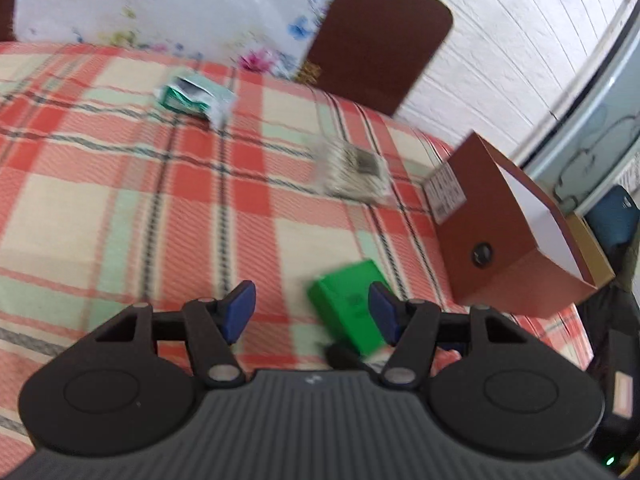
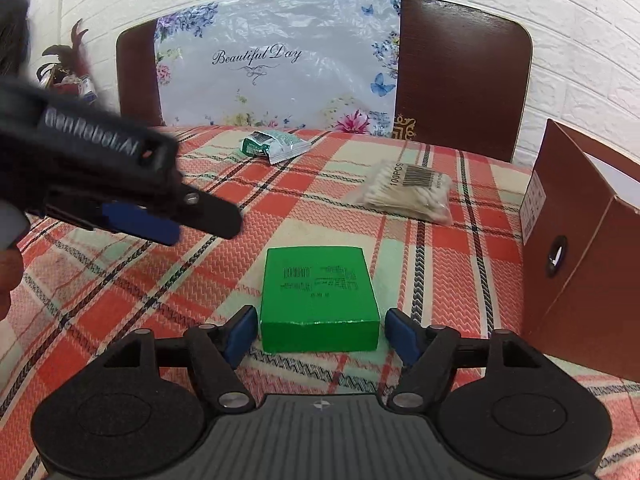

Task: Organize objects
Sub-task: 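Grasp the green box with the left gripper and lift it, then carry the green box into the brown box and open the left gripper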

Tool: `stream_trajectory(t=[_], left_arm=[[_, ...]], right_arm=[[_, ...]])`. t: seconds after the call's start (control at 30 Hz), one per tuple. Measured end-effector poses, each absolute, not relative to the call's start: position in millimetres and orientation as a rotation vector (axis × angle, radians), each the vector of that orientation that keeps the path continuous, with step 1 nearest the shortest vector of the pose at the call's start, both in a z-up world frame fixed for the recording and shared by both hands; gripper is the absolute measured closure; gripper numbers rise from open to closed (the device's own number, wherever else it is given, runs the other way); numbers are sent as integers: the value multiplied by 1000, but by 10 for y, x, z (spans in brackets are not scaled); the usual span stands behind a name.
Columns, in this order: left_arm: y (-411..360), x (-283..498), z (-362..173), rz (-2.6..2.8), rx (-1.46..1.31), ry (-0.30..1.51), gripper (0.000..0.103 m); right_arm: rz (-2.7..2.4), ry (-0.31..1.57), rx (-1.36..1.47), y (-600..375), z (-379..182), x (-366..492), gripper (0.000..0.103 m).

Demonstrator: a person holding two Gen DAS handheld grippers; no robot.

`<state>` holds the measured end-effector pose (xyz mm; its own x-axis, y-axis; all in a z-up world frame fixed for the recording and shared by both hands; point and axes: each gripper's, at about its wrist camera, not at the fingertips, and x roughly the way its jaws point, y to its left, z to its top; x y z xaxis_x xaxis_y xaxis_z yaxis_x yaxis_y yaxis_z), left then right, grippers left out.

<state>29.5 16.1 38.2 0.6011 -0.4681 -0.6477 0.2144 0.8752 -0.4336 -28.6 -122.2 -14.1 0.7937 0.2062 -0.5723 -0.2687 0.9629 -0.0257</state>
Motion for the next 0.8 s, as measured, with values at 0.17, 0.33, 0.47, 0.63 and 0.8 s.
stream_trajectory(t=[0.17,0.33,0.47,0.63,0.8], left_arm=[[-81,397,199,-410,-330,951,47],[-166,405,359,-449,-361,958,66],[-386,339,824,-505,-291,850,66],[-837,347,1343,-612,-220,727,66],[-1425,446,1432,-694,-142,699,65]], right_arm=[[264,598,-98,-1240,-148,-294,45],[252,574,-80,-1276,-115,-331,46],[217,463,-66,-1376,102,-447,45],[107,270,-89,-1639,535,-569,45],[-12,196,-68,-2086,737,-587,45]])
